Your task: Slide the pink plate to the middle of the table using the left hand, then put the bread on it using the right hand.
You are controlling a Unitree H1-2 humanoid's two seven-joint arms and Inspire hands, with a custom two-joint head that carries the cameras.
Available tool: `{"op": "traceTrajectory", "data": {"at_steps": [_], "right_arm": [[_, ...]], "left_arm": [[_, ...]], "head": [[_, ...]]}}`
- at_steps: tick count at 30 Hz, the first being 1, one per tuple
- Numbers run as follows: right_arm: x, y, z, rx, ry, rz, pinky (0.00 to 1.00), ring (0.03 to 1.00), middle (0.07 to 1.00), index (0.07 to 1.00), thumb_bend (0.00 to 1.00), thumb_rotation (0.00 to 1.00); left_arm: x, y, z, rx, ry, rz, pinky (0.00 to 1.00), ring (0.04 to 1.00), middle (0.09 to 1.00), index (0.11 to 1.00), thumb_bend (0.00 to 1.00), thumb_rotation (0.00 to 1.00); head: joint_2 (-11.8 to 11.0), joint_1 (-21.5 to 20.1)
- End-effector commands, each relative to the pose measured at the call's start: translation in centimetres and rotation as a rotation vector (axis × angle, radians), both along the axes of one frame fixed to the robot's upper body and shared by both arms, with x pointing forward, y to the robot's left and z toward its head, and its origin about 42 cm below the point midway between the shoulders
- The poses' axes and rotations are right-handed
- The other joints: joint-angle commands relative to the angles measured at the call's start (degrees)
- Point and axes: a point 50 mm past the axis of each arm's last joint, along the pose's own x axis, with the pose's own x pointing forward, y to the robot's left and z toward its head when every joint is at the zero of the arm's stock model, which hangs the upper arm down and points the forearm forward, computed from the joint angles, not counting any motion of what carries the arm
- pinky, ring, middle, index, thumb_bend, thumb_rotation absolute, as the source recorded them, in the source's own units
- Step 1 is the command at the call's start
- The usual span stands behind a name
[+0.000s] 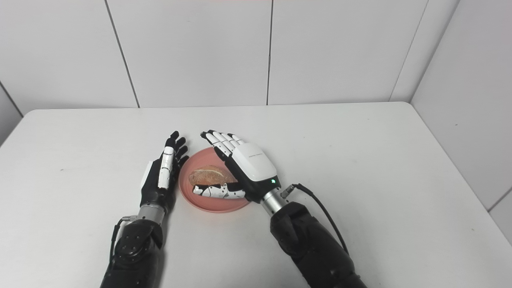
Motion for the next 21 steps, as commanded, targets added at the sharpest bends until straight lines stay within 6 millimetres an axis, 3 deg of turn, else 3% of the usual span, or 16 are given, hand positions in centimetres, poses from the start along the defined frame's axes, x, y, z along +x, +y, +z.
{"op": "traceTrajectory", "data": {"at_steps": [1,8,15,17,21], "right_arm": [[0.2,0.2,2.6,0.089,-0.081,0.036,0.97,0.965,0.982,0.971,0.72,1.00],[-1.3,-1.6,3.1,0.266,-0.009,-0.040,0.94,0.971,1.000,1.000,0.63,0.96],[-2.4,-3.2,2.6,0.468,0.091,-0.088,1.00,1.000,1.000,1.000,0.54,0.94],[-2.4,-3.6,2.3,0.520,0.144,-0.111,1.00,1.000,1.000,1.000,0.58,0.99],[-2.2,-3.8,1.9,0.599,0.240,-0.149,1.00,1.000,1.000,1.000,0.61,1.00]], "left_arm": [[0.6,-0.5,1.6,-0.013,-0.056,-0.010,0.96,0.965,0.966,0.965,0.61,1.00],[0.6,-0.2,1.7,0.045,-0.070,0.017,0.95,0.950,0.950,0.952,0.62,1.00],[0.6,0.4,1.8,0.065,-0.078,0.025,0.95,0.948,0.947,0.949,0.60,1.00],[0.5,0.7,1.8,0.051,-0.076,0.027,0.96,0.946,0.942,0.943,0.60,1.00],[0.4,1.1,2.0,0.038,-0.077,0.017,0.96,0.949,0.944,0.944,0.60,1.00]], "head": [[0.0,0.0],[0.1,0.2],[0.3,0.2],[0.3,0.1],[0.4,-0.2]]}}
